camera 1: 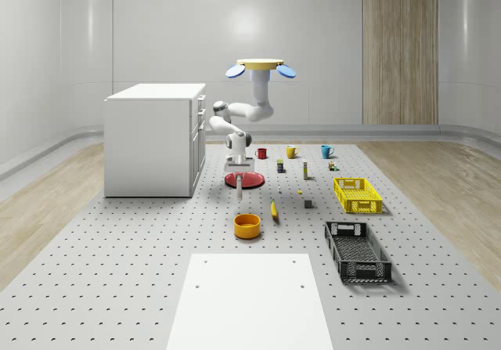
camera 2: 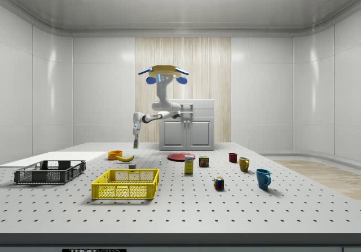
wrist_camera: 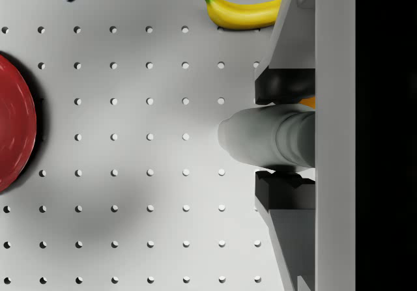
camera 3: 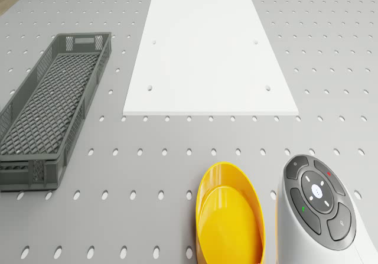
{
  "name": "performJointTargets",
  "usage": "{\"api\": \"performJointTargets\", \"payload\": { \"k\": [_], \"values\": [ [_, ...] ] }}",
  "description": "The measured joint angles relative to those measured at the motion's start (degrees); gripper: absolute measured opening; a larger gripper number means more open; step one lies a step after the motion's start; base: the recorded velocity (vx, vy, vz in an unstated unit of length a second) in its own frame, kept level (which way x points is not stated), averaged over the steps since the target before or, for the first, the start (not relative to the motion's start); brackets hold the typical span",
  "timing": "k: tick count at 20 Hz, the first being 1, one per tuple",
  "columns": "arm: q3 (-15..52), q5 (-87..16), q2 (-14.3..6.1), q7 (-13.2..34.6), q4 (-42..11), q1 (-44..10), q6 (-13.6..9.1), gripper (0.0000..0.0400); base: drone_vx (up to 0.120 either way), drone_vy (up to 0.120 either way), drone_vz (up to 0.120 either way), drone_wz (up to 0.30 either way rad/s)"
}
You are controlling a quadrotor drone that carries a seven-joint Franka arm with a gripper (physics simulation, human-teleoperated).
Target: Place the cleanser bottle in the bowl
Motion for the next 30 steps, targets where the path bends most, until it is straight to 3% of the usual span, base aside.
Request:
{"api": "performJointTargets", "payload": {
  "k": [11,30],
  "values": [
    [0.74,0.73,-0.27,-0.11,-0.36,0.15,-0.19,0.0149,0.113,0.011,0.044,0.000],
    [0.81,0.86,-0.47,-0.17,-0.38,0.08,-0.05,0.0149,0.120,0.034,0.000,0.000]
  ]
}}
